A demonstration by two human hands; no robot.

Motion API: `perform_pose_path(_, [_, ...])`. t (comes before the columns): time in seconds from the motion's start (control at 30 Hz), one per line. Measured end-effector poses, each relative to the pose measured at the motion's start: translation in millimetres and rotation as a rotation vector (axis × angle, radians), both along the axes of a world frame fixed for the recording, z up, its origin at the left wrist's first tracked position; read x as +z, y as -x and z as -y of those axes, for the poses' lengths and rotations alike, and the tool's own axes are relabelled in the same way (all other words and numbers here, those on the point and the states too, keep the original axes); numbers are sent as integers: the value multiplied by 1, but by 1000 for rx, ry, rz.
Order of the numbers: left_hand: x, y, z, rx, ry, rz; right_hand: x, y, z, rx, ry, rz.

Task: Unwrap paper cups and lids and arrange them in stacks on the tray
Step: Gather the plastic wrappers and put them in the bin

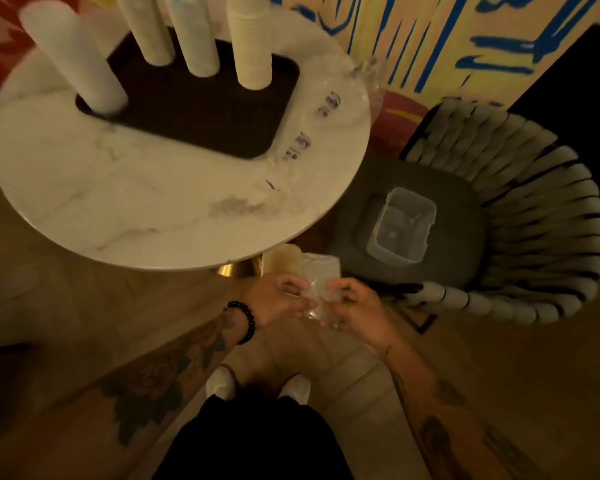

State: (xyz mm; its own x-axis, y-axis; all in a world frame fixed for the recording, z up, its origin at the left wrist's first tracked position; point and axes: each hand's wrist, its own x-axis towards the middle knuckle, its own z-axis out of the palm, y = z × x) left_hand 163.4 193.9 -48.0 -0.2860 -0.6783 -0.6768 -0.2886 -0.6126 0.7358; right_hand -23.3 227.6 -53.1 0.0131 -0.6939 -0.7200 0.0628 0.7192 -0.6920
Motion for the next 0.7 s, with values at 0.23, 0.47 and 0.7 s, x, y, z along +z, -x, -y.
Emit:
perform_pose_path(0.23, [-121, -29, -2, -50, -18, 138, -113, -27, 2, 55, -98, -33])
perform_pose_path(0.47, [-251, -60, 33, -44, -5, 275, -259, -50, 43, 149, -45, -229])
perform_pose_path(0.7, [-366, -82, 76, 33, 54, 413, -364, -64, 103, 329, 0, -443])
